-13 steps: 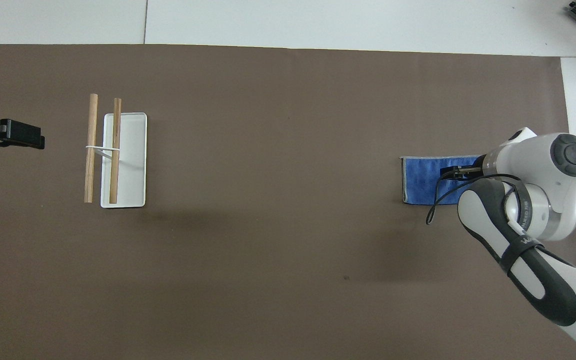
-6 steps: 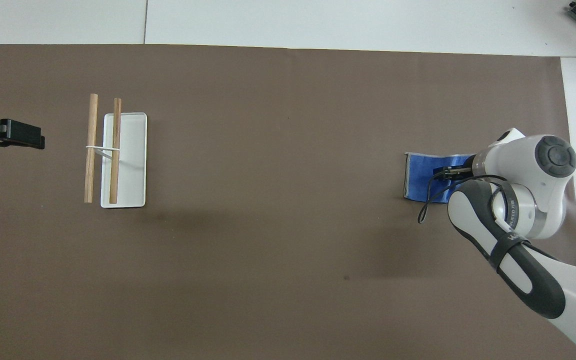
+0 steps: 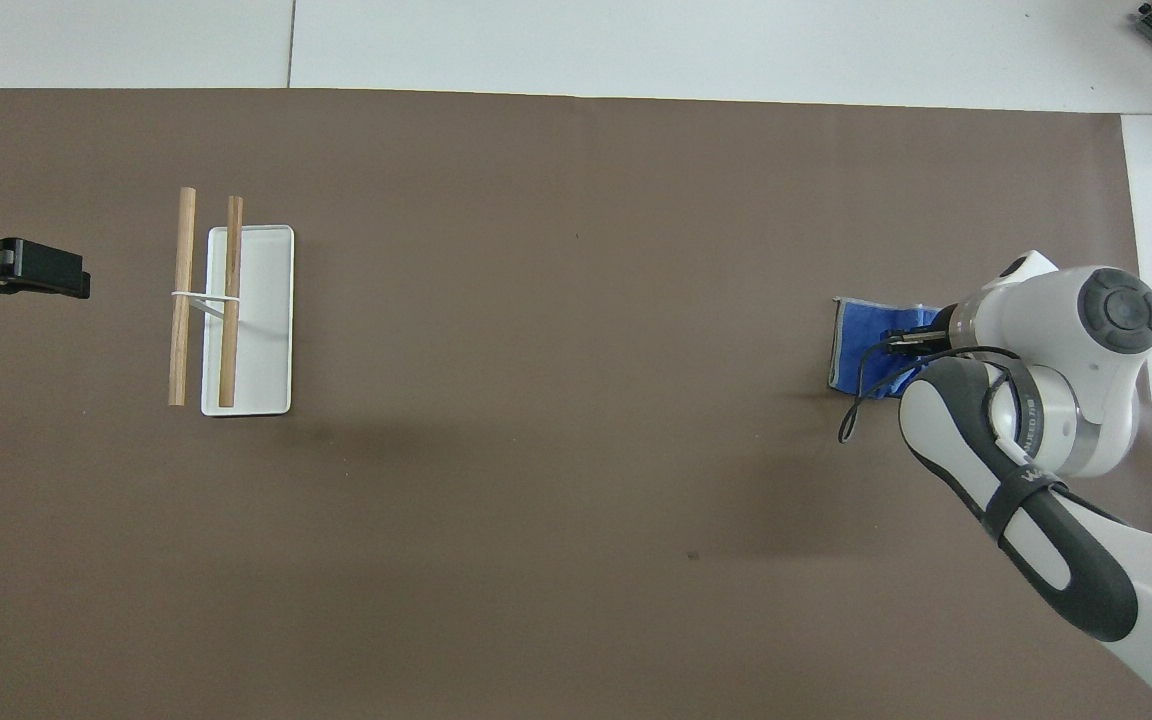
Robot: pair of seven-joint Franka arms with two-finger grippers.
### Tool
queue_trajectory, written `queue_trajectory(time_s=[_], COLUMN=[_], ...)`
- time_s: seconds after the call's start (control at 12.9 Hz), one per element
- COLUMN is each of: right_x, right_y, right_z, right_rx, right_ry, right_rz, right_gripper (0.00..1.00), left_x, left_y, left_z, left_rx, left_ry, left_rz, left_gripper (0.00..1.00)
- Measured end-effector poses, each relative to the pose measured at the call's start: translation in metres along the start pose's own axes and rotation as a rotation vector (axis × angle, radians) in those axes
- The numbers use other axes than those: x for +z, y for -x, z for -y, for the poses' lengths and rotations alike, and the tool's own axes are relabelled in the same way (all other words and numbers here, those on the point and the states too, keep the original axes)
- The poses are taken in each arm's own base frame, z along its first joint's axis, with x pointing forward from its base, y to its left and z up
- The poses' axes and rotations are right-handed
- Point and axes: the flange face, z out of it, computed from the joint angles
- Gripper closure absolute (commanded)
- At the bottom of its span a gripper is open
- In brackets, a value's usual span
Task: Right arm passes towel to left arm to hang
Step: 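Lower the right gripper onto the blue towel and pinch its edge, then lift the towel with the right gripper while the left gripper reaches forward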
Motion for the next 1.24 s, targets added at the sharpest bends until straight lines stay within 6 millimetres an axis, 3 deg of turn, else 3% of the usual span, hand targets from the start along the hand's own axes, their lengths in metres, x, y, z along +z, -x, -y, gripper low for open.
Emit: queue_trajectory(time_s=[0.23, 0.54, 0.77, 1.08, 1.24], right_x=[-0.030, -0.099, -0.144, -0.197, -0.212], right_y=[-0.010, -0.021, -0.024, -0.010, -0.001], right_z=[0.005, 0.025, 0.055, 0.098, 0.119], right_rx=[-0.010, -0.036, -0.013, 0.031, 0.095], right_ry=[-0.001, -0.012, -0.102, -0.259, -0.390], right_rz=[-0.058, -0.155, -0.187, -0.182, -0.151], right_gripper=[1.00, 1.00, 1.00, 1.00, 1.00], left_x=[0.001, 0.001, 0.000, 0.008, 0.019], left_y=[0.000, 0.000, 0.001, 0.006, 0.014], left_z=[-0.003, -0.023, -0.045, -0.039, -0.039], left_rx=[0.005, 0.032, 0.060, 0.037, -0.019], left_ry=[0.001, 0.026, 0.067, 0.067, 0.072], left_rz=[0.002, 0.001, 0.002, 0.025, 0.047], left_gripper=[0.00, 0.00, 0.00, 0.00, 0.00])
